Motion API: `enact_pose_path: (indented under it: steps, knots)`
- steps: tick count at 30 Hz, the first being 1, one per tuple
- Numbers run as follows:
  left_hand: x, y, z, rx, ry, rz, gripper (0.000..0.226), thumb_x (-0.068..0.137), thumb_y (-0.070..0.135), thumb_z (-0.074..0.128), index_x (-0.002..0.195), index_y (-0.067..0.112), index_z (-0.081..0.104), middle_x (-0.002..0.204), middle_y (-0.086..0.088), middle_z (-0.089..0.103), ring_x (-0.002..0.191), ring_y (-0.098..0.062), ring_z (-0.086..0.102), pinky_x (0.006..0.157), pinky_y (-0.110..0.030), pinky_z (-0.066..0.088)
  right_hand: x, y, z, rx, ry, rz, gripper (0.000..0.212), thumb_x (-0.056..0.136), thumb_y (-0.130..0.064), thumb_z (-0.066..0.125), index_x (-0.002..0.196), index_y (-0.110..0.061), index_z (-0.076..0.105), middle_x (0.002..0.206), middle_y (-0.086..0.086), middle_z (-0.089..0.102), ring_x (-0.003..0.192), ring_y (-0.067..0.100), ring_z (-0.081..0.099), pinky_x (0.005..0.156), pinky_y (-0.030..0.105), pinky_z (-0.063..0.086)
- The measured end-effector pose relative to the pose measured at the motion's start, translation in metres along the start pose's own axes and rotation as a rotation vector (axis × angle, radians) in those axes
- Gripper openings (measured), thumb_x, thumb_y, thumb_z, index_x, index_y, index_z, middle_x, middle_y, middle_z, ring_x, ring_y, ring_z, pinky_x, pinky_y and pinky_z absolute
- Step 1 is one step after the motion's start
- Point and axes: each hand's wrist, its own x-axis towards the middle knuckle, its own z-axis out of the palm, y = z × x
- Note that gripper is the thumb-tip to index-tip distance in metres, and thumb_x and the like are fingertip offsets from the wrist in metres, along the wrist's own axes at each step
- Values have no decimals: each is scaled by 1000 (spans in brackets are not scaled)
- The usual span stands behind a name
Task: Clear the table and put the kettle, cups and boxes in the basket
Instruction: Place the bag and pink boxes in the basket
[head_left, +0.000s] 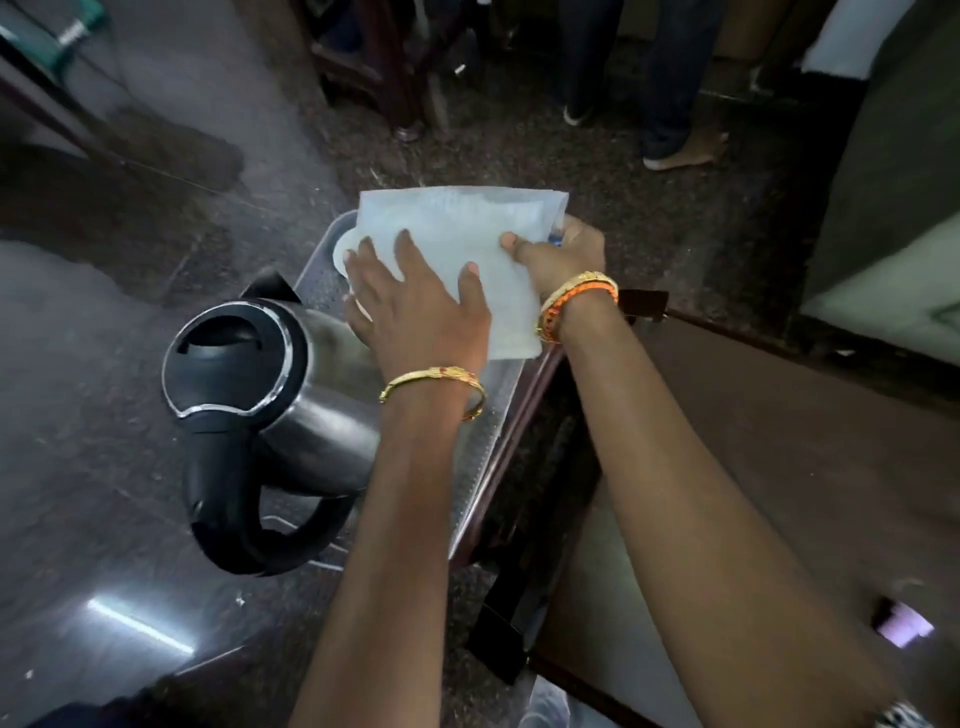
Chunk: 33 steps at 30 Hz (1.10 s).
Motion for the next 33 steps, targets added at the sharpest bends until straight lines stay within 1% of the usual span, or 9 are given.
enact_pose_path:
  steps: [6, 8, 11, 14, 18, 21, 26, 30, 33]
  knots:
    - [-2, -10, 12, -16, 1, -22, 57, 94, 26, 41, 145, 11, 20, 156, -20, 2, 146, -32, -4, 117, -44, 5, 1, 16, 46, -15, 191, -24, 24, 80, -18, 68, 102, -11, 65, 96, 4, 69, 86, 22, 67, 77, 35, 57]
    - [-2, -16, 15, -62, -35, -23, 54, 96, 22, 37, 145, 10, 19, 156, -20, 0, 146, -31, -5, 117, -42, 5, 0, 19, 57, -27, 161, -42, 28, 82, -19, 67, 108, -9, 65, 102, 7, 71, 90, 22, 67, 73, 28, 56]
    - [4, -21, 15, -130, -77, -29, 51, 98, 22, 32, 146, 11, 18, 157, -20, -1, 146, -30, -5, 118, -39, 4, 0, 19, 67, -47, 55, -19, 29, 85, -17, 65, 111, -6, 63, 108, 12, 70, 93, 24, 67, 82, 35, 56]
    - [14, -20, 13, -239, -150, -113, 52, 100, 32, 28, 147, 12, 18, 157, -19, -1, 146, -29, -5, 118, -40, 1, 2, 19, 72, -173, -74, 9, 28, 86, -18, 64, 111, -6, 61, 110, 13, 68, 96, 26, 65, 88, 38, 52]
    - [25, -15, 13, -343, -216, -245, 63, 97, 50, 23, 147, 13, 17, 157, -19, -3, 146, -26, -8, 118, -40, -3, 8, 15, 72, -281, -138, -22, 30, 87, -23, 62, 113, -7, 57, 111, 13, 66, 90, 22, 60, 76, 30, 46]
    - [29, -10, 14, -364, -245, -322, 68, 94, 58, 20, 147, 15, 18, 158, -17, -4, 146, -25, -9, 118, -42, -5, 11, 8, 71, -433, -129, -76, 40, 89, -29, 61, 119, -5, 52, 119, 15, 63, 102, 28, 60, 77, 30, 44]
    - [37, -7, 13, -411, -221, -437, 76, 91, 64, 17, 142, 10, 32, 157, -20, 2, 147, -25, -7, 118, -40, -3, 13, -9, 70, -949, -14, -151, 56, 84, -48, 60, 123, -9, 51, 125, 14, 60, 114, 34, 57, 89, 40, 46]
    - [37, -4, 16, -346, -235, -477, 82, 89, 66, 13, 141, 5, 33, 157, -21, -1, 146, -26, -9, 118, -40, -4, 17, -14, 66, -1087, 50, -149, 77, 76, -46, 71, 132, -10, 33, 133, 19, 50, 123, 36, 48, 97, 45, 41]
    - [37, -2, 19, -320, -209, -486, 78, 92, 62, 14, 141, 5, 33, 157, -21, -2, 146, -28, -7, 118, -43, -3, 17, -9, 57, -995, -30, -191, 57, 87, -33, 60, 132, -6, 37, 131, 20, 53, 122, 37, 49, 97, 44, 43]
